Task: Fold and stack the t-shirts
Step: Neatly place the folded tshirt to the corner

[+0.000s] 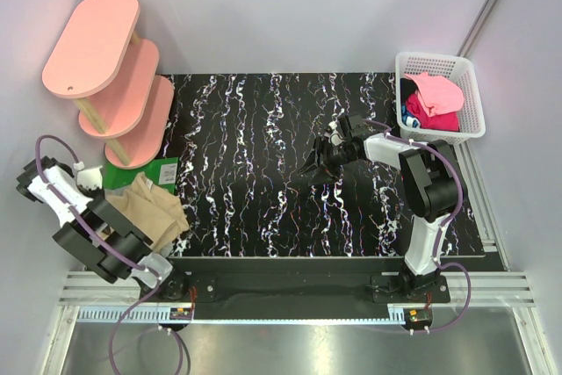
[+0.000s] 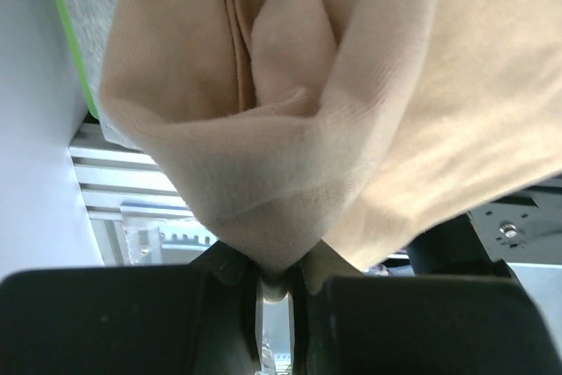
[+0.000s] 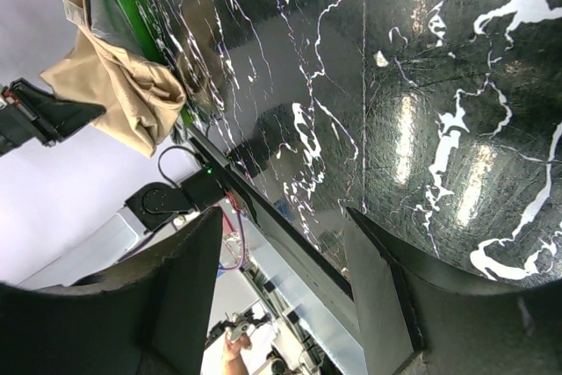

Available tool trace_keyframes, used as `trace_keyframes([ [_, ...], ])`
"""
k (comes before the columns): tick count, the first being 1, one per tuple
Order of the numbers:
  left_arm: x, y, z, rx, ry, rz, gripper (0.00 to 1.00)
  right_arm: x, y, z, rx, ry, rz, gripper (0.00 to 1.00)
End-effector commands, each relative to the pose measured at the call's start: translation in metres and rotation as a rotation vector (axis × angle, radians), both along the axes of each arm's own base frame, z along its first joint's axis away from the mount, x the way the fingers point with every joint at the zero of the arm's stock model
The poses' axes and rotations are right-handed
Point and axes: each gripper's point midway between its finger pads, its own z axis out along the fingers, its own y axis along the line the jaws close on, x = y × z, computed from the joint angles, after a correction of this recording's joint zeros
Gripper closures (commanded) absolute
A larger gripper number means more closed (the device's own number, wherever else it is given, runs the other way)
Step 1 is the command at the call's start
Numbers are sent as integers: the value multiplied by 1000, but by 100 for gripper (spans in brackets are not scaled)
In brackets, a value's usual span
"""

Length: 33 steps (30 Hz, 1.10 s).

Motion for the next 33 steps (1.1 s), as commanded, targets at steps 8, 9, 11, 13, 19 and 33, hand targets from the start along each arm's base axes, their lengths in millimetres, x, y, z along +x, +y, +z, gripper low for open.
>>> trace_keyframes([
  [8, 13, 66, -7, 174, -48, 109, 86, 4, 2, 15, 39, -61, 14, 36],
  [9, 11, 73, -11, 161, -39, 138, 88, 4, 2, 16, 41, -64, 15, 36],
  [11, 13, 85, -7, 169, -53, 174, 93, 3, 2, 17, 42, -64, 16, 36],
  [13, 14, 94, -8, 156, -62, 209, 94, 4, 2, 16, 43, -63, 15, 36],
  [19, 10, 82, -19, 116, -51, 184, 23, 2, 2, 15, 45, -60, 14, 36],
  [33, 8, 20, 52, 187, -297, -108, 1, 20, -4, 33, -23, -185, -13, 28],
])
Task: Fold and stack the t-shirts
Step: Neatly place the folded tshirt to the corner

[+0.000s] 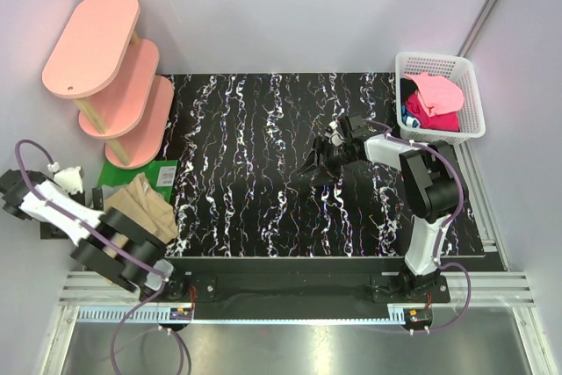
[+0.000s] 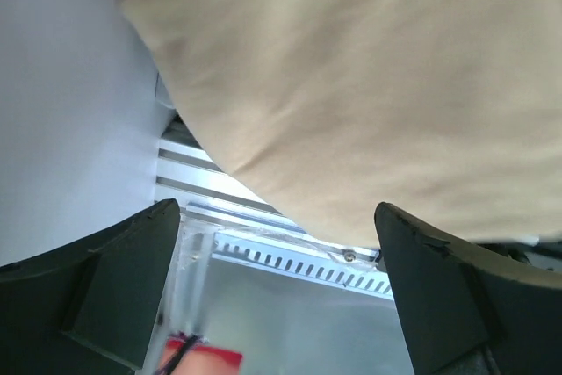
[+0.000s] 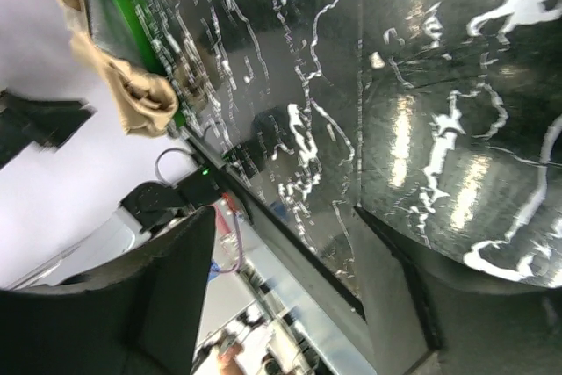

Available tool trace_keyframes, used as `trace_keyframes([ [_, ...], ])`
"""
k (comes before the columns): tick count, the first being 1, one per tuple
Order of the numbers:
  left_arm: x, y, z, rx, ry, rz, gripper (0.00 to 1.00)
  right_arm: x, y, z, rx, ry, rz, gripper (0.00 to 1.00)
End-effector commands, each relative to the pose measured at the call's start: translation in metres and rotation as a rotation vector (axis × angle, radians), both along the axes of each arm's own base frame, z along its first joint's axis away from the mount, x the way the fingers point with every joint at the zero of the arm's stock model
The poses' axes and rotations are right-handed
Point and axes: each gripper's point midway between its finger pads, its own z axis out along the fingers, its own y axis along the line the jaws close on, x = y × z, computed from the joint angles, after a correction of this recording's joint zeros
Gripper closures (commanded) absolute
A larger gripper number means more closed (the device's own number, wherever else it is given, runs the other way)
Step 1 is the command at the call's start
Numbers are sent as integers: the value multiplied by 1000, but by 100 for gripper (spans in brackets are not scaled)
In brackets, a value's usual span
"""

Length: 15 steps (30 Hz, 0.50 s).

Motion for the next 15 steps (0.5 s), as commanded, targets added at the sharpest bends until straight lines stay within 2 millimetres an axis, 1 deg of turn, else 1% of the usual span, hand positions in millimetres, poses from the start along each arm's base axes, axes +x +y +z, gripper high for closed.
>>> trace_keyframes([
  [1, 18, -39, 49, 30, -179, -251, 1, 21, -8, 37, -57, -199, -12, 26],
  [2, 29, -52, 56, 17, -218, -313, 1, 26, -10, 47, -76, -246, -20, 25],
  [3, 35, -61, 66, 34, -240, -354, 1, 33, -17, 47, -135, -282, -46, 23],
  [4, 40, -73, 68, 10, -247, -366, 1, 32, -24, 47, -183, -292, -44, 22],
  [5, 56, -92, 73, 2, -259, -447, 1, 37, -28, 60, -205, -335, -59, 21],
  [6, 64, -107, 77, -19, -274, -433, 1, 41, -35, 61, -252, -359, -84, 20],
  [7, 76, -117, 81, -20, -291, -457, 1, 42, -38, 65, -272, -382, -89, 19],
  [8, 93, -141, 86, -18, -302, -555, 1, 46, -44, 75, -304, -425, -114, 18],
  [9, 104, -154, 87, -42, -309, -528, 1, 45, -49, 76, -329, -432, -120, 17],
  [10, 122, -162, 90, -25, -337, -549, 1, 44, -52, 86, -339, -460, -131, 16],
  [11, 138, -184, 96, -11, -342, -621, 1, 46, -58, 88, -369, -475, -153, 15],
  [12, 150, -197, 99, -31, -356, -601, 1, 44, -61, 90, -380, -486, -150, 14],
  [13, 179, -227, 102, -51, -337, -657, 1, 44, -68, 97, -406, -510, -166, 10],
  [14, 190, -238, 103, -71, -340, -640, 1, 41, -71, 97, -423, -507, -164, 9],
  [15, 208, -248, 107, -75, -346, -650, 1, 41, -73, 100, -428, -512, -165, 9],
])
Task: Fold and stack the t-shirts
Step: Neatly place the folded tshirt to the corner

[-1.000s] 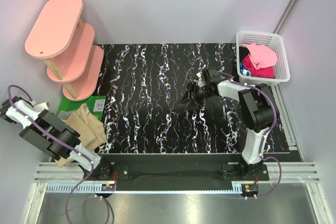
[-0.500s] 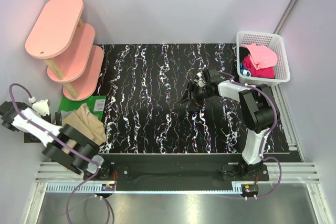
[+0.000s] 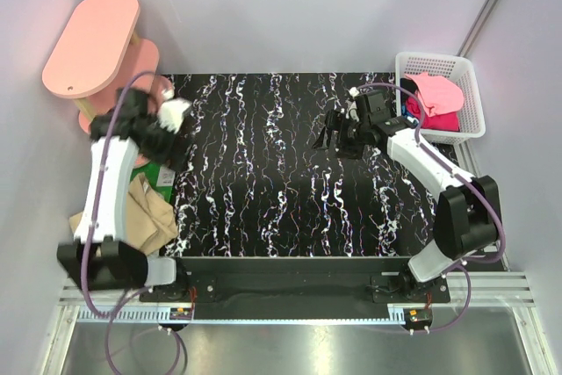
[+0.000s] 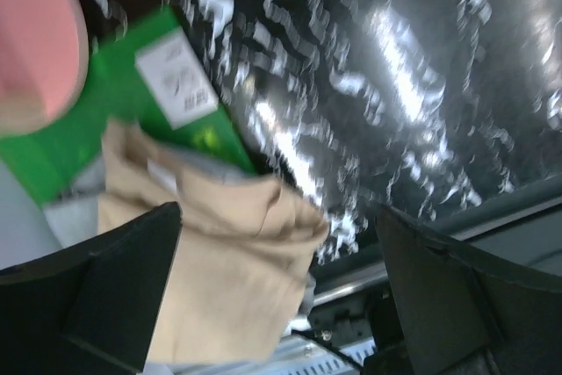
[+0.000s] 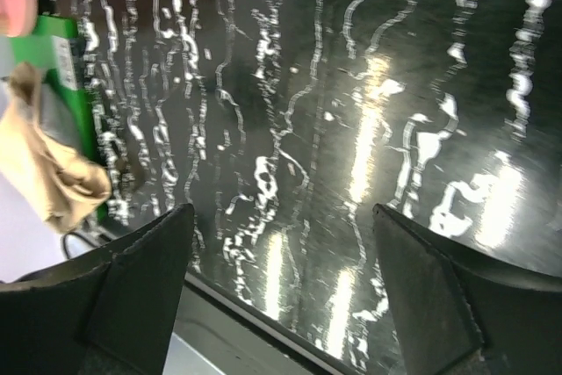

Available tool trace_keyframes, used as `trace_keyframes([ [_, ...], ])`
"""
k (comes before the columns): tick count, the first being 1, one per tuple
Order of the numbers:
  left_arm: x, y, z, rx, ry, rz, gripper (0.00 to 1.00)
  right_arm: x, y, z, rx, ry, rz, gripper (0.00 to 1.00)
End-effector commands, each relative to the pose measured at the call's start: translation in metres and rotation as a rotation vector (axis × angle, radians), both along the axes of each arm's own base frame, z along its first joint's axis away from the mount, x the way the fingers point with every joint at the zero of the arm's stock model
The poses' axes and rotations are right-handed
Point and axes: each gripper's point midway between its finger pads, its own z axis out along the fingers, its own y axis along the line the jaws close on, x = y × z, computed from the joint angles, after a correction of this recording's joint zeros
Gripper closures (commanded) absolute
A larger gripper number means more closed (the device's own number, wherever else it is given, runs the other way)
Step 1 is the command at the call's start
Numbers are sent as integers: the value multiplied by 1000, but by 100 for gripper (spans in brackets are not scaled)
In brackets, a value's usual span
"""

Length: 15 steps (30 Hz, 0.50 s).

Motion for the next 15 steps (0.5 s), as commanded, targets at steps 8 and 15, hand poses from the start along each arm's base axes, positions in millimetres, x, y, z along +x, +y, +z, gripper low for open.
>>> trace_keyframes([
  [8, 115, -130, 10, -54, -83, 2, 1, 2, -36, 33, -166, -121, -82, 4],
  [15, 121, -162, 1, -133, -93, -13, 1, 4, -33, 49, -150, -151, -76, 4],
])
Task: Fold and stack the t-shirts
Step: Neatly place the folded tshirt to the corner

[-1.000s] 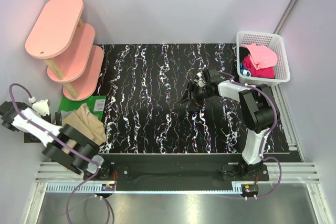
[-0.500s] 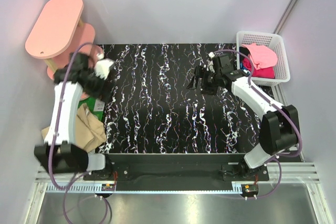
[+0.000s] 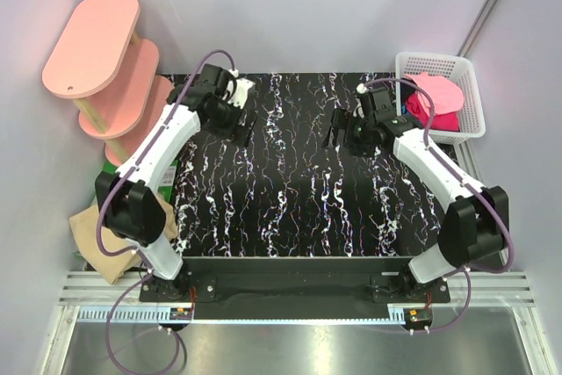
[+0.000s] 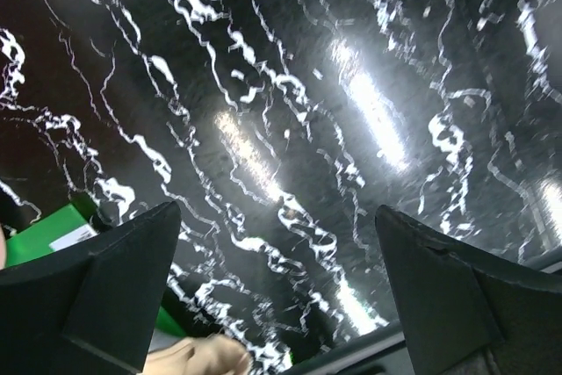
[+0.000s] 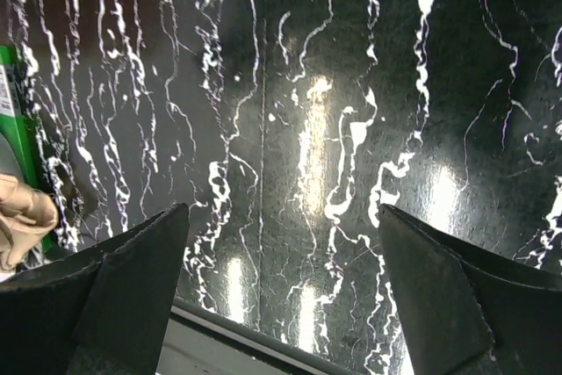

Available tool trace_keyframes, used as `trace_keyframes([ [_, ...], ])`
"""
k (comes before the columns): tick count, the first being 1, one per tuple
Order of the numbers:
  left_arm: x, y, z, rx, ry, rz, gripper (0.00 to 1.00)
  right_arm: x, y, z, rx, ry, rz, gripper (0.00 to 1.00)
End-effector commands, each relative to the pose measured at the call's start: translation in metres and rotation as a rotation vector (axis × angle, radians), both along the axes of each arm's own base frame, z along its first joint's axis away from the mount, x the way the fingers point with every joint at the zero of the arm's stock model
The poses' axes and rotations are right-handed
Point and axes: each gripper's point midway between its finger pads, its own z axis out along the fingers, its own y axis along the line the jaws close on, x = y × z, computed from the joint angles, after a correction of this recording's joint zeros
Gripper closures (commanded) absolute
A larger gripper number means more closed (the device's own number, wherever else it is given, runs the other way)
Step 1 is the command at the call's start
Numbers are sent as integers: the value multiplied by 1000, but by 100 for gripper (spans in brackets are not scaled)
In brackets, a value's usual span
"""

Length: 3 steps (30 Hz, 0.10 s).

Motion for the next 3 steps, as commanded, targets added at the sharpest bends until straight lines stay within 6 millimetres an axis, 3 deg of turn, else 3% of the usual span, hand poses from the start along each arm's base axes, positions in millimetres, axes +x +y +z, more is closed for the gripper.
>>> trace_keyframes([
  [1, 19, -8, 20, -70, -99, 64, 1, 8, 1, 37, 11, -103, 3, 4],
  [3, 18, -7, 20, -74, -118, 75, 1, 10, 1, 40, 11, -112, 6, 3],
])
